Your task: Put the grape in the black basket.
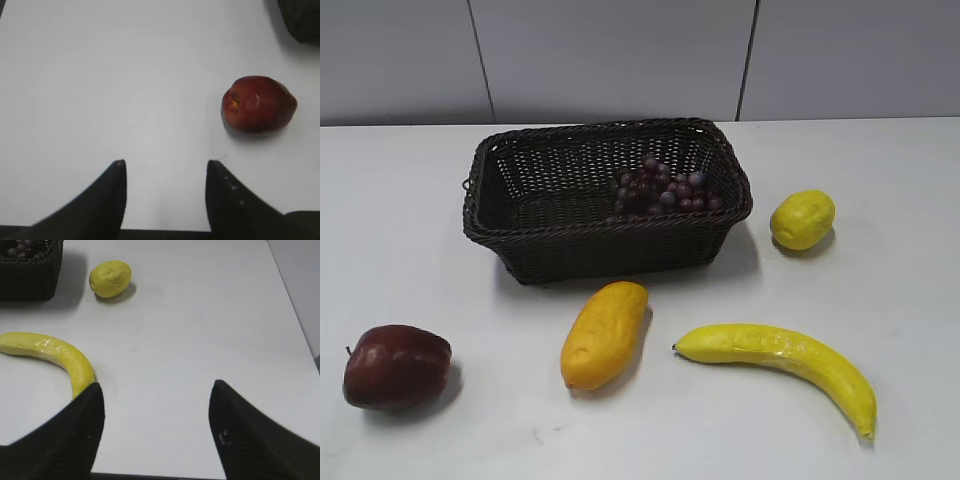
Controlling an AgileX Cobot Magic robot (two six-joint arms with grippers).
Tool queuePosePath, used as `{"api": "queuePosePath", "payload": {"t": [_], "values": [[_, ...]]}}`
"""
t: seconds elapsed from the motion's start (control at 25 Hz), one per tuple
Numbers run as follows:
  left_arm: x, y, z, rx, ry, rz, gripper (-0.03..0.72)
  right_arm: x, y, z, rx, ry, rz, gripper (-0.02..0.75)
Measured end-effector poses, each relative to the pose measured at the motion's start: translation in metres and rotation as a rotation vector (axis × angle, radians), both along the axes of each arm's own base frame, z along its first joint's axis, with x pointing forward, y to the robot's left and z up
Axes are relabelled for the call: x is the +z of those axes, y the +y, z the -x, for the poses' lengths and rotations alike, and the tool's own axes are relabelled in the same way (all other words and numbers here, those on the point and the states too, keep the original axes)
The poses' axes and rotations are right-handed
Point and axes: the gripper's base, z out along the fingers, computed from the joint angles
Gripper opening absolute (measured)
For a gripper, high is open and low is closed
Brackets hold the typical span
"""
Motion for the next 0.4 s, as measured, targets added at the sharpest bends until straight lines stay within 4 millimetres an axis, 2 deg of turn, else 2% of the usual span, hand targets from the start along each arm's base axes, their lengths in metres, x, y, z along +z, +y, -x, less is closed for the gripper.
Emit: {"api": "queuePosePath", "payload": {"t": [0.4], "values": [[-0.001,-0.001,0.041,0.001,-0.274,-0.006,0.472,0.000,0.000,0.000,0.000,0.000,0.000,0.500]]}}
